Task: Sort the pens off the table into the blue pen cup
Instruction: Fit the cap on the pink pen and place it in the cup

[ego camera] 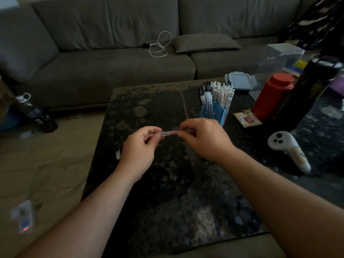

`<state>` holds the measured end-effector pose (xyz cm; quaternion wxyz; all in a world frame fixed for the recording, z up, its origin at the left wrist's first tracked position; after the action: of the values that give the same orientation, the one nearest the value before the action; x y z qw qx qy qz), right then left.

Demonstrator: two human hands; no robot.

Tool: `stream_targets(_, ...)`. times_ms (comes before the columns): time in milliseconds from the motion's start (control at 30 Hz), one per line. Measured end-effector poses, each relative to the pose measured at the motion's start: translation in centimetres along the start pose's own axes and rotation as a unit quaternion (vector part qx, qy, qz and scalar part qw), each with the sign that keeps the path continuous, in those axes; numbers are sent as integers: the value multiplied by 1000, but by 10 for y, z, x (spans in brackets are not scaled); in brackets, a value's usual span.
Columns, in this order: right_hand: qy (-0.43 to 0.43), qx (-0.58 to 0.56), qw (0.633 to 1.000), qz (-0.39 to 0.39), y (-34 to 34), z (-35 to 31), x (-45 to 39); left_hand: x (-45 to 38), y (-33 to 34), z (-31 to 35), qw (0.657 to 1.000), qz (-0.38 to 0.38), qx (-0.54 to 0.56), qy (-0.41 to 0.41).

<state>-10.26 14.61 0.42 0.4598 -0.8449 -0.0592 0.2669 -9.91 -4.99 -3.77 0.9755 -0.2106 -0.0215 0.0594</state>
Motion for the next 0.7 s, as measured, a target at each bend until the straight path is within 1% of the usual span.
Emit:
stream_targets(100, -8, -2, 1000, -10, 3, -1, 0, 2, 1, 6, 991, 2, -127, 49)
stream_targets(167, -9, 8, 1000, -27, 7, -1, -1, 3, -1, 10, 984, 15, -163, 67)
stream_targets(267, -17, 32, 998, -46, 11, -4, -2, 3, -2, 13, 984, 24, -158, 80)
stream_targets(467, -33, 38, 998, -44, 11, -13, -2, 5, 1, 18, 977, 17, -187, 102)
stream_targets(633, -46, 30, 998, -20, 5, -15, -3, -2, -7, 10, 991, 37, -123, 49)
stream_targets(700, -47, 33, 998, -5, 2, -16, -2, -3, -10, 8, 991, 46, -119, 48)
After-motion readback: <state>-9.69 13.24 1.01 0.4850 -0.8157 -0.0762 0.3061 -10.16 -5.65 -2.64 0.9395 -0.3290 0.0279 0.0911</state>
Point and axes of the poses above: each hand's wrist, its own x-axis away from the middle knuckle, its own y-axis out of the palm, z = x × y, the point moved 10 cm from there along -x, towards the middle knuckle, and after that the axes turned 9 degrees about -y, right-handed, at the moved point
